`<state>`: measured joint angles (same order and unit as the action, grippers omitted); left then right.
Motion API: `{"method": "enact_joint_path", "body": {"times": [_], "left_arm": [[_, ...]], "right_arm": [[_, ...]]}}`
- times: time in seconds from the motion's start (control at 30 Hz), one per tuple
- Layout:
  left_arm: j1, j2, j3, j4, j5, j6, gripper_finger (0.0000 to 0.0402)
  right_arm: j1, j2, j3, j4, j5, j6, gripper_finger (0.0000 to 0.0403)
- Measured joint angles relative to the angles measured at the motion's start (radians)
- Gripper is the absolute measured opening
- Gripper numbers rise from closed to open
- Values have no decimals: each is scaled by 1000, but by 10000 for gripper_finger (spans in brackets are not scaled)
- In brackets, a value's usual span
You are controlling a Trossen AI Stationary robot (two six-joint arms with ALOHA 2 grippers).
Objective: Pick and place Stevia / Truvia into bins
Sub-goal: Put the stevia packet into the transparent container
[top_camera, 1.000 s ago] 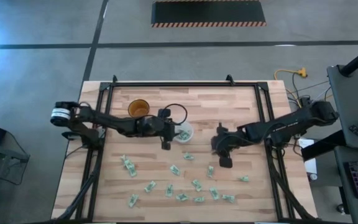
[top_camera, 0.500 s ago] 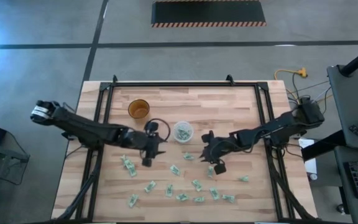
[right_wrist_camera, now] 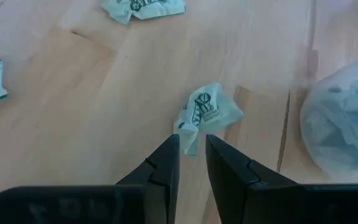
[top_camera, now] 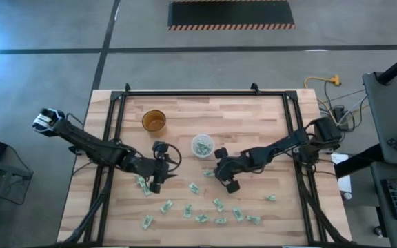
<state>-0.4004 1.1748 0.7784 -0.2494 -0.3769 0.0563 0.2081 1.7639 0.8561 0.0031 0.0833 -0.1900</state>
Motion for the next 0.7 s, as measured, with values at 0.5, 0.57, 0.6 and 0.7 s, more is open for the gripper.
{"method": "enact_joint_path", "body": {"times": [0.5, 0.57, 0.6, 0.7], "left_arm": [[1, 0, 0, 3, -4, 0, 185], [1, 0, 0, 2, -4, 0, 185], [1, 0, 0, 2, -4, 1, 185], [1, 0, 0, 2, -4, 1, 185]], "right_arm": [[-1, 38, 3, 18, -4, 32, 77], [-4, 38, 3, 26, -4, 33, 87], [-5, 38, 3, 30, -4, 33, 91], [-6, 38, 3, 32, -4, 33, 107]]}}
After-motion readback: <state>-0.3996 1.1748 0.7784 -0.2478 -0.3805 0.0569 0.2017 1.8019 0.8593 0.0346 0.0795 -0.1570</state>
